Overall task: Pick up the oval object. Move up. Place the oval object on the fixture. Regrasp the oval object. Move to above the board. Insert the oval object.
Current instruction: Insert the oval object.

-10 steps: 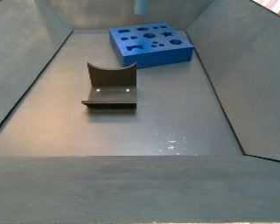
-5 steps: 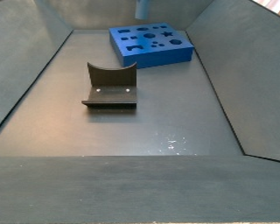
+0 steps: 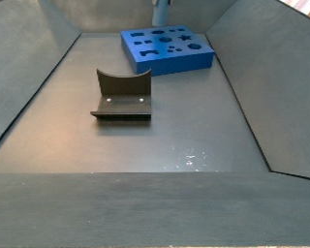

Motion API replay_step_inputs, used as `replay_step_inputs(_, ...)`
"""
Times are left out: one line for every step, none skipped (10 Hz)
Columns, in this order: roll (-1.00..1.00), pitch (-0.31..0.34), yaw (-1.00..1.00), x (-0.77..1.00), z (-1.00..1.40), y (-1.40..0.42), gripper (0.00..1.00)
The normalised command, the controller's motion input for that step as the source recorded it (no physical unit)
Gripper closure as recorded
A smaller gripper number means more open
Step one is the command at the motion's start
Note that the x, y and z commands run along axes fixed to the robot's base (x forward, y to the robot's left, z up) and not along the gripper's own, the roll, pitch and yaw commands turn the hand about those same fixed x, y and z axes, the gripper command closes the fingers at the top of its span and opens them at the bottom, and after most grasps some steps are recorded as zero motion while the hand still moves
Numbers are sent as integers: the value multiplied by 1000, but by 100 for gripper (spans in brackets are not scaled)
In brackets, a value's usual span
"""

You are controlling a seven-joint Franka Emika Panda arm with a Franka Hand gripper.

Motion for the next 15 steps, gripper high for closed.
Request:
replay_step_inputs(147,0,0,220,-377,0,100)
replay_step_inputs(-21,0,-69,94,-14,0,100)
replay_step_inputs(-6,0,-57,120,-69,0,100)
replay_step_inputs(24,-3,-49,183,-180,0,100)
replay_step_inputs(54,-13,-31,197,-260,0,100)
replay_step_inputs(0,0,-26,129,-123,0,100)
replay_step_inputs(0,0,0,0,-54,0,100)
replay_step_inputs(0,-26,0,0,-126,0,100)
replay_step_inputs(156,-84,0,-134,-309,-23,100)
replay_step_inputs(99,-46,0,-69,-191,0,100)
replay_step_inputs(-4,0,0,0,0,0,100)
replay_step_inputs(-7,-1,0,0,0,0,100)
replay_step_inputs(0,-46,0,-9,-63,-14,100)
replay_step_inputs(126,-116,31,-71,-203,-291,100)
replay_step_inputs(166,-99,23,-31,-243,-291,100)
